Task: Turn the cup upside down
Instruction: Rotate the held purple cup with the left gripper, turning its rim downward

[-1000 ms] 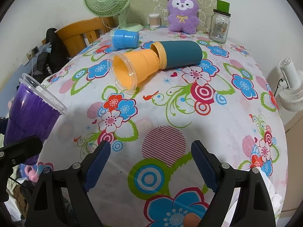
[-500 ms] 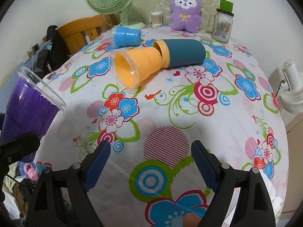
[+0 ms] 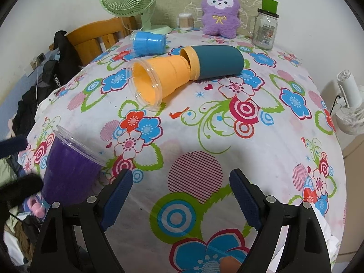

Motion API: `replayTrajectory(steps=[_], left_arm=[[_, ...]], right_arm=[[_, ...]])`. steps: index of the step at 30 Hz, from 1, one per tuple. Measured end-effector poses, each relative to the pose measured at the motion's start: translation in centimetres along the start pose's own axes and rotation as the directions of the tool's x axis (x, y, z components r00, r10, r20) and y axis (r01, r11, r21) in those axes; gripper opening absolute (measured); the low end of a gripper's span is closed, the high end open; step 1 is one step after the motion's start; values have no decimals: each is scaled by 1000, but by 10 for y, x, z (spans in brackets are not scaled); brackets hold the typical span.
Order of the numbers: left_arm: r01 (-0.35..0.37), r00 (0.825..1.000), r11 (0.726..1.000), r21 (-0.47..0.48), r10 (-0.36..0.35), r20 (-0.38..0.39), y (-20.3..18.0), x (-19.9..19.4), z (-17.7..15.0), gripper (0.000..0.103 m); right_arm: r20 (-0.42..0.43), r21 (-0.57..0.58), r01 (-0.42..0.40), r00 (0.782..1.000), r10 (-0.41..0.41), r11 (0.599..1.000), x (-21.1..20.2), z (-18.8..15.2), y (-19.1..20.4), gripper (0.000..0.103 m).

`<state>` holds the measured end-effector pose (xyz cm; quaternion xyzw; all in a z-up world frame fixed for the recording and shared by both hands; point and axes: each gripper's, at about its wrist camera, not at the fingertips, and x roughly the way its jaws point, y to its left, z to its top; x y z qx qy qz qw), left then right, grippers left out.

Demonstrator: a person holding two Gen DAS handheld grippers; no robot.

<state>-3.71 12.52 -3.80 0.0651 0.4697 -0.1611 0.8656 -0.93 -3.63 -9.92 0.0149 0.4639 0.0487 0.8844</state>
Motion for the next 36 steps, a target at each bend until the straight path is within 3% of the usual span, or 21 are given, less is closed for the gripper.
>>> replayTrajectory(steps=[6, 11, 26, 36], left_arm=[[37, 998, 999, -30, -38, -49, 2, 26, -18, 85], [47, 995, 997, -56, -52, -80, 6, 36, -23, 56], [13, 1000, 999, -42, -12, 29, 17, -6, 3, 57], [21, 1000, 999, -50, -21, 15, 18, 0, 2, 56]], right_arm=[[-17, 9, 19, 1000, -18, 1000, 4, -3, -5, 89], [-24, 15, 28, 999, -27, 1000, 4, -5, -6, 89], [-18, -9, 16, 1000, -16, 1000, 4, -4, 4, 89], [-17, -1, 25, 1000, -25, 1000, 1, -5, 0, 89]])
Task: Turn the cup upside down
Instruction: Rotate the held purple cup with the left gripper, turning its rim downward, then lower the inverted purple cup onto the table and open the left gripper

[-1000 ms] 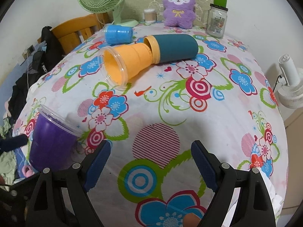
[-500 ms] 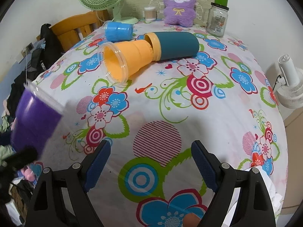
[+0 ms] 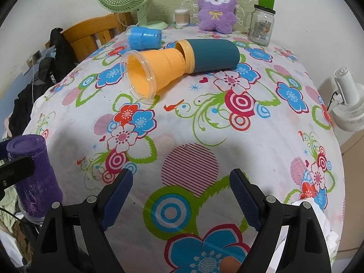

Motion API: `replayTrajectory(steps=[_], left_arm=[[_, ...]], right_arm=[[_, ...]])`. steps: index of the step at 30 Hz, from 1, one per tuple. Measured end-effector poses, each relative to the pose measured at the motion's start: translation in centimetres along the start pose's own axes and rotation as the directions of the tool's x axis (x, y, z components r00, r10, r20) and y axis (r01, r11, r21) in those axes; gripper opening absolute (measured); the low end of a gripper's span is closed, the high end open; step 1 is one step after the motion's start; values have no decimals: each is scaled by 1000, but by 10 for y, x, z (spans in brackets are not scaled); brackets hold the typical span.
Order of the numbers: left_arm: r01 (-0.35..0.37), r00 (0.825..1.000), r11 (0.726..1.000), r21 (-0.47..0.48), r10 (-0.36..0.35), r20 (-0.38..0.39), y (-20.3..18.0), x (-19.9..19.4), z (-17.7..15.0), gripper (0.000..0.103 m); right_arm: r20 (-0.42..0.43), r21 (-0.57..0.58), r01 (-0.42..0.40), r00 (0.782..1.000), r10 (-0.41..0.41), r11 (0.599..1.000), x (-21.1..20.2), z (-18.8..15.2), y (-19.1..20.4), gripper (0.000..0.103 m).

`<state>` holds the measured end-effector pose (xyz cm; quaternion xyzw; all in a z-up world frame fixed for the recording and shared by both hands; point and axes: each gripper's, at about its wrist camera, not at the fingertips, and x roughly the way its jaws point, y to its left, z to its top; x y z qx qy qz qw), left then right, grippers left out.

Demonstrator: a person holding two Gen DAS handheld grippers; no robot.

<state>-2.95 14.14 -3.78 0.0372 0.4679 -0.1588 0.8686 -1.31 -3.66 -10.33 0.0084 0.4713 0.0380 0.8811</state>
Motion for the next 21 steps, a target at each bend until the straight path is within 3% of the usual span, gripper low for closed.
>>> replayTrajectory(steps=[5, 8, 12, 15, 21], left_arm=[[25, 997, 999, -36, -22, 79, 3, -10, 6, 56], [4, 991, 998, -65, 5, 137, 7, -11, 11, 56], [-2, 998, 998, -66, 6, 68, 10, 10, 9, 57], [-7, 1000, 998, -66, 9, 27, 11, 19, 5, 69], [-19, 998, 998, -54, 23, 66, 9, 12, 6, 80]], right_arm=[[6, 1, -1, 1000, 1, 1000, 0, 1, 0, 89], [4, 5, 4, 1000, -4, 1000, 1, 1, -1, 89], [-1, -2, 12, 1000, -12, 1000, 2, 1, -1, 89], [0, -5, 14, 1000, -14, 1000, 2, 1, 0, 89], [3, -12, 13, 1000, -13, 1000, 2, 2, 3, 89]])
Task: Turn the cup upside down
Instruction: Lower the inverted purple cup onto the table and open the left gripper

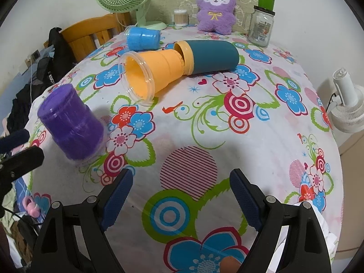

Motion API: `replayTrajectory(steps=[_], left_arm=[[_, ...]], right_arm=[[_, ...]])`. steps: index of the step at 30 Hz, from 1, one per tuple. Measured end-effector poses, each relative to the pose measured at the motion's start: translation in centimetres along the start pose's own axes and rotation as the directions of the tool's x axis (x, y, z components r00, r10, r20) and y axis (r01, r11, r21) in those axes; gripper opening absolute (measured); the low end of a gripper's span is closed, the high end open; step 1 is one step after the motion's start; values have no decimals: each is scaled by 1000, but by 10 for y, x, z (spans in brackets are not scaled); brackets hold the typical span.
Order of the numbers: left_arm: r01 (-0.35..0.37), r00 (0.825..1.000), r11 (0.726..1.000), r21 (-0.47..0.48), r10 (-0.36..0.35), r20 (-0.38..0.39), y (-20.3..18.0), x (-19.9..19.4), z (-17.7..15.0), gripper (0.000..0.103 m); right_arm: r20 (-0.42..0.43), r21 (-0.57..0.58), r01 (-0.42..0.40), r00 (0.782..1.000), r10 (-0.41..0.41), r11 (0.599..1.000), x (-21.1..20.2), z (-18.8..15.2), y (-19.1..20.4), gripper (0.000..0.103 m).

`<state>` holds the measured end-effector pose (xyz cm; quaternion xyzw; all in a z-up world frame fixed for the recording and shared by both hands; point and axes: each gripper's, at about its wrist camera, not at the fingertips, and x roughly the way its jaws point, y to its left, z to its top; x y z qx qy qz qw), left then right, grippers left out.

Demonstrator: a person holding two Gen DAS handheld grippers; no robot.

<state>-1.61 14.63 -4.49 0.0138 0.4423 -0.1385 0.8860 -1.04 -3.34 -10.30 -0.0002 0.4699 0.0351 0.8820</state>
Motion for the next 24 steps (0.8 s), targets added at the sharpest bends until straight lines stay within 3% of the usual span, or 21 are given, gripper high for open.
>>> replayTrajectory(steps=[17, 20, 24], left_arm=[[-12, 998, 999, -48, 15, 60, 20, -20, 7, 92], [-17, 997, 998, -60, 21, 74, 27, -24, 8, 94], [-23, 996, 997, -79, 30, 90, 36, -29, 9, 94]], right_arm=[[59, -30, 26, 998, -24, 999, -22, 19, 20, 89], [80, -33, 34, 996, -32, 999, -29, 24, 25, 96], [100, -45, 40, 994, -35, 998, -36, 30, 33, 96]])
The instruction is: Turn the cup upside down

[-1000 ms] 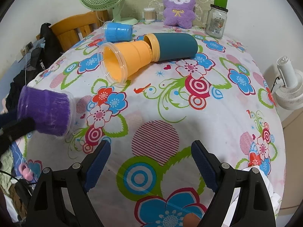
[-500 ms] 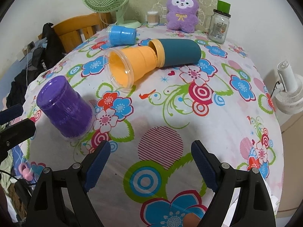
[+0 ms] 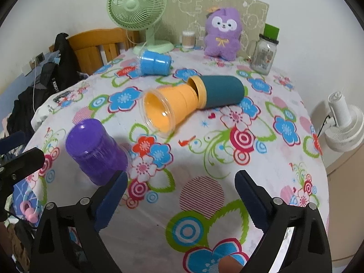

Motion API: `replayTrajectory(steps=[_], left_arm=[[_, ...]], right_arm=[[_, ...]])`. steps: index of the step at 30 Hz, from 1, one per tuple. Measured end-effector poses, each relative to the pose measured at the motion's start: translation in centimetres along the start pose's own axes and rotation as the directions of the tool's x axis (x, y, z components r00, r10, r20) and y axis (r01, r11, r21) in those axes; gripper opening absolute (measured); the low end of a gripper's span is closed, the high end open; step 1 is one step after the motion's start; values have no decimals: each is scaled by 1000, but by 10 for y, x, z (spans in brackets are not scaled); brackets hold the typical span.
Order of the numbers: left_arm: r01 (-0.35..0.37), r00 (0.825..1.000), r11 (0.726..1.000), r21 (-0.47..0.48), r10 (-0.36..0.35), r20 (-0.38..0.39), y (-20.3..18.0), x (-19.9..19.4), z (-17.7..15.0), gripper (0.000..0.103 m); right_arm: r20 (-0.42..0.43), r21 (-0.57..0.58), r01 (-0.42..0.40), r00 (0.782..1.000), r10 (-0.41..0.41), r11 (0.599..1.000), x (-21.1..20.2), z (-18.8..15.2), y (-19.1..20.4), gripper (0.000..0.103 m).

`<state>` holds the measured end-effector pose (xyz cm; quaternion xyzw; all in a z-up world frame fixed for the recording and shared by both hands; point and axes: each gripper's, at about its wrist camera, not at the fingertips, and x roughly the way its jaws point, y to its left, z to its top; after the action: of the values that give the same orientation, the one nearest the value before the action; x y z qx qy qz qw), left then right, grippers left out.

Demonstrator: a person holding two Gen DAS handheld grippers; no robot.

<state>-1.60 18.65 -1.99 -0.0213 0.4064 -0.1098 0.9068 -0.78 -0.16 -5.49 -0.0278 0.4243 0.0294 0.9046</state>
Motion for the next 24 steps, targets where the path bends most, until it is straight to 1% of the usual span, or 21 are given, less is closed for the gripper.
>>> replayTrajectory(steps=[6, 8, 12, 20, 24], left_arm=[[-2, 1000, 1000, -27, 2, 26, 14, -8, 4, 95], [-4, 999, 1000, -31, 5, 38, 17, -12, 5, 95], [-12, 997, 999, -30, 14, 74, 21, -21, 7, 98], [-4, 994, 999, -43, 9, 111, 27, -32, 12, 98], [-5, 992, 999, -40, 10, 126, 27, -38, 14, 99]], right_arm=[[34, -27, 17, 999, -16, 999, -11, 11, 14, 97], [59, -38, 29, 998, -27, 999, -18, 15, 19, 100], [96, -45, 45, 995, -40, 998, -30, 22, 26, 100], [143, -51, 64, 988, -57, 997, -50, 30, 37, 100], [172, -47, 98, 981, -88, 994, -59, 32, 41, 100]])
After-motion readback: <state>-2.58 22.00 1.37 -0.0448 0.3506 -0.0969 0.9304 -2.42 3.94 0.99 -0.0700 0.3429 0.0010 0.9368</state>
